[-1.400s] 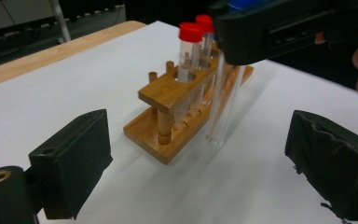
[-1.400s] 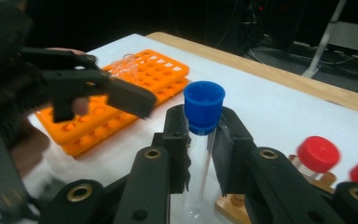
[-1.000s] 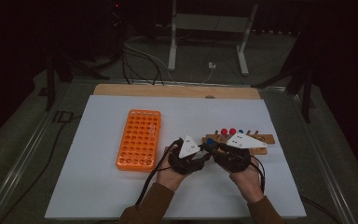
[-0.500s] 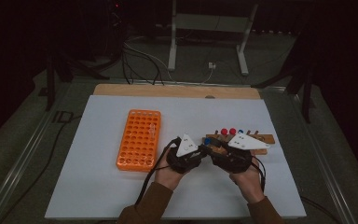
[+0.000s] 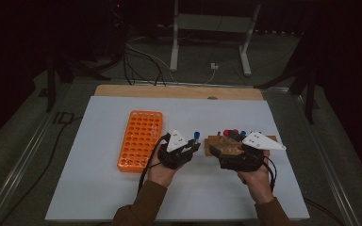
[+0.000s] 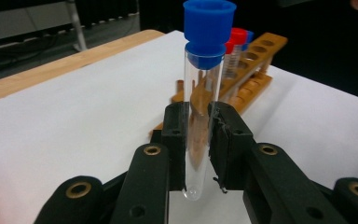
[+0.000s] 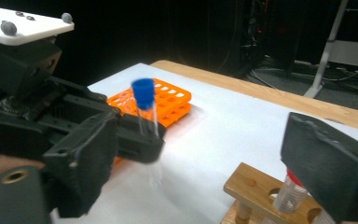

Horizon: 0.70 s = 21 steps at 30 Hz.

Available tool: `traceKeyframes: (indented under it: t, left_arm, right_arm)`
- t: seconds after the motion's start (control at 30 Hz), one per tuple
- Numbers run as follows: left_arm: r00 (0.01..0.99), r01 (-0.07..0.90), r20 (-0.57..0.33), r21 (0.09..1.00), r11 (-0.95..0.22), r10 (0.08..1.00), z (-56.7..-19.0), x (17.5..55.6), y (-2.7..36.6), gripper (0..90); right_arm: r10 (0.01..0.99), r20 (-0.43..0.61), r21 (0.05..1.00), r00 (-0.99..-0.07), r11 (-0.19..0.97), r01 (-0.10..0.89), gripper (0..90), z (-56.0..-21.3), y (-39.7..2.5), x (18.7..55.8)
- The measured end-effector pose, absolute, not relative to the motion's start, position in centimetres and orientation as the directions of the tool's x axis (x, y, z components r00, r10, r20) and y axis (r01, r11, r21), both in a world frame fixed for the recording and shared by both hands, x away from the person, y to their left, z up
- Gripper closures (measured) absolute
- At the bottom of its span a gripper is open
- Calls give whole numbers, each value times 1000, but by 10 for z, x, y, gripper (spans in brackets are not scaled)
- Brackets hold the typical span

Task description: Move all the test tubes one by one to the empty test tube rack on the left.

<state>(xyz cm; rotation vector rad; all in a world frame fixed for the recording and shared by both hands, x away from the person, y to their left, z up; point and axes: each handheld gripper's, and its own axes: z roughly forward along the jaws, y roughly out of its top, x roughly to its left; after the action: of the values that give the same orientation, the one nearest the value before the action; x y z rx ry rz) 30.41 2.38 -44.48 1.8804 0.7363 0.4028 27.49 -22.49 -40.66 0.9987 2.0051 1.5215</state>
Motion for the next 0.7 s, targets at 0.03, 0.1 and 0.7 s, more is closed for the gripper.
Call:
traceKeyframes:
  t: [0.03, 0.1, 0.7]
  left_arm:
    - [751, 311, -56, 909, -278, 658, -445, 305, 27, 772]
    - [740, 317, -58, 909, -271, 670, -445, 307, 33, 772]
    - [612, 339, -45, 917, -211, 790, -445, 321, 93, 771]
  right_arm:
    - [758, 84, 948, -647, 140, 287, 67, -407, -226, 275]
    - [760, 89, 946, -643, 138, 294, 32, -407, -227, 276]
    - [773, 95, 950, -627, 117, 288, 0, -407, -230, 275]
